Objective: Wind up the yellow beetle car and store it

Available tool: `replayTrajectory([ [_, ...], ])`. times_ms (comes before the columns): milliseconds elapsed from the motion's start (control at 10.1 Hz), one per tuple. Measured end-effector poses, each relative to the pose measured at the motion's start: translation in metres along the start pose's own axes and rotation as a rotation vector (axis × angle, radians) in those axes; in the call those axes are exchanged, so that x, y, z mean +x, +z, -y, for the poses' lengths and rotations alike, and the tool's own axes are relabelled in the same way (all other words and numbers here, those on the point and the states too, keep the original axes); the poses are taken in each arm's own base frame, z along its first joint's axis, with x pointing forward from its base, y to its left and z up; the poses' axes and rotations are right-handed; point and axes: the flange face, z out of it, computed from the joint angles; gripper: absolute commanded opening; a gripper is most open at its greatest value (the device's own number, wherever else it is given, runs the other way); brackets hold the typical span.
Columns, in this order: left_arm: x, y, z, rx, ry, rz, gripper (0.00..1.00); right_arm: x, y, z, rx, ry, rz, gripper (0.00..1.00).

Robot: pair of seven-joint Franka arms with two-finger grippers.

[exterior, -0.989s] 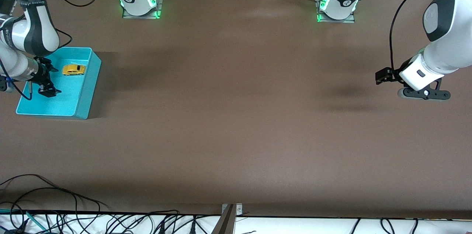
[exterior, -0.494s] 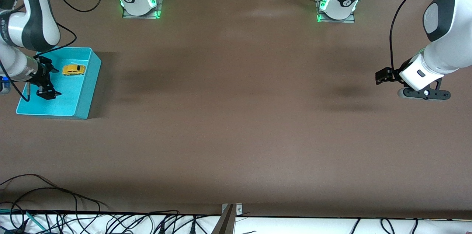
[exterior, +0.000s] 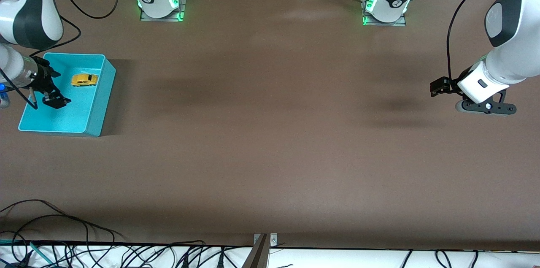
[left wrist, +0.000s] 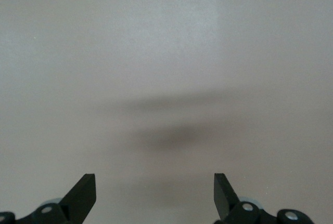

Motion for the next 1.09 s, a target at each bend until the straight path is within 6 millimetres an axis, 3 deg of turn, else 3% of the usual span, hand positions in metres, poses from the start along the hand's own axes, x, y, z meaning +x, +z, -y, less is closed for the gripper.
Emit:
replayTrajectory([
  [494, 0.001, -0.003, -0.002, 0.001, 0.005, -0.007, 1.00, -0.023, -0.073, -0.006, 0.088, -0.398, 0.143, 1.00],
  [791, 0.002, -0.004, -0.005, -0.042, -0.005, -0.013, 1.00, -0.036, -0.109, -0.005, 0.252, -0.435, 0.289, 1.00],
  [1087, 0.002, -0.004, -0.008, -0.071, -0.011, -0.015, 1.00, -0.032, -0.118, -0.016, 0.292, -0.444, 0.357, 1.00],
])
